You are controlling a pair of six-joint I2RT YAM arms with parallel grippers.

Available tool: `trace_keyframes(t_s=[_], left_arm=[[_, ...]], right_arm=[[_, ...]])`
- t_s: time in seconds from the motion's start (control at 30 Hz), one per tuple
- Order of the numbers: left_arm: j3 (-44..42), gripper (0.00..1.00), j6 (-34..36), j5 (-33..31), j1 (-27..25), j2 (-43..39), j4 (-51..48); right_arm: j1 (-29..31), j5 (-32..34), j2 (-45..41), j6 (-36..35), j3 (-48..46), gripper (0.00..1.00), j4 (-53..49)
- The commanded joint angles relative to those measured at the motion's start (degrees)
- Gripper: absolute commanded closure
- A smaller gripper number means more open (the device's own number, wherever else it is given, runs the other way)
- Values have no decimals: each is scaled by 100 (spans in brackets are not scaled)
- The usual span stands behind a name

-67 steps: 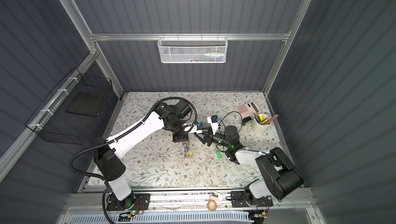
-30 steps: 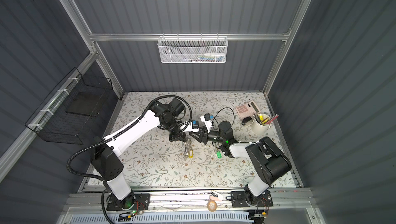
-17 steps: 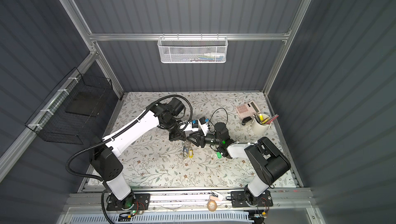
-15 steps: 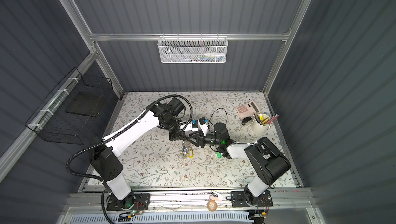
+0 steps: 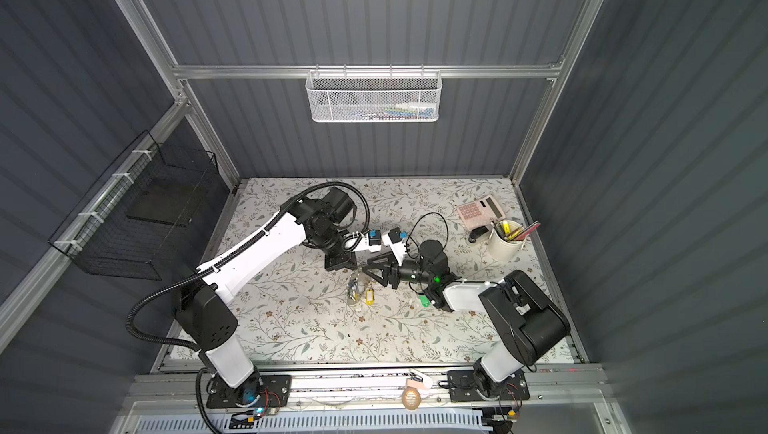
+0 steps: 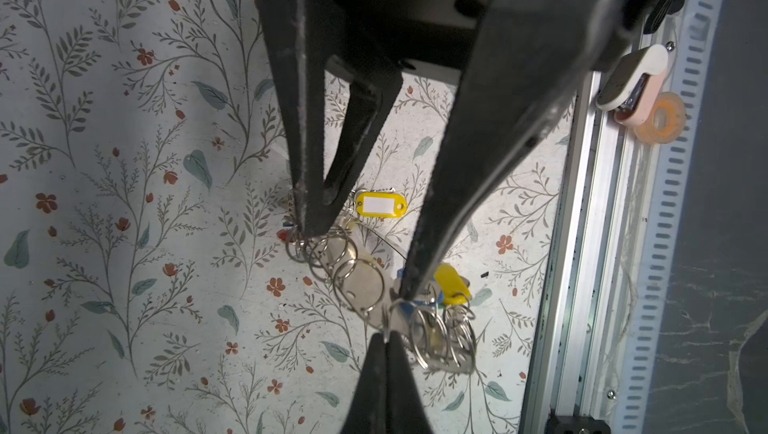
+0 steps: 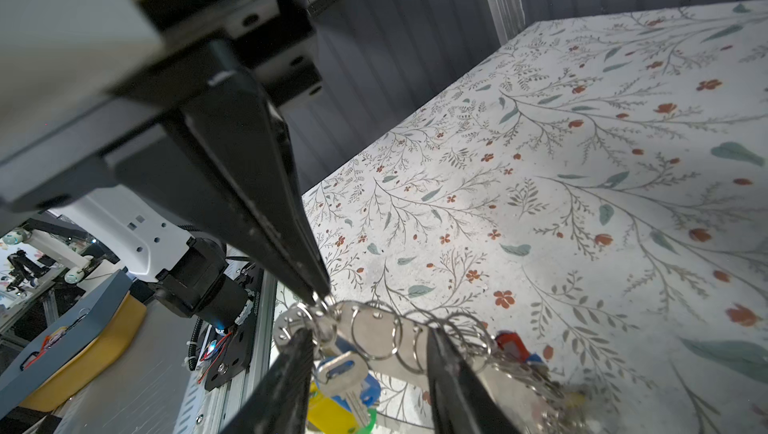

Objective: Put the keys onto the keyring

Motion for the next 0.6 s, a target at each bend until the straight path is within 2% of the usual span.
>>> trace_keyframes(t_s=[0.0,0.17,0.57], left_arm=[[149,100,144,45,26,-98,-230],[206,100,150,89,26,-81,-284],[186,100,123,170,26,-48,-275]], right_arm=[[26,-117,-58,-196,31,53,-47],[42,-63,-79,-327,217,59,-510],[155,-249,105,-275,463,62,-488]])
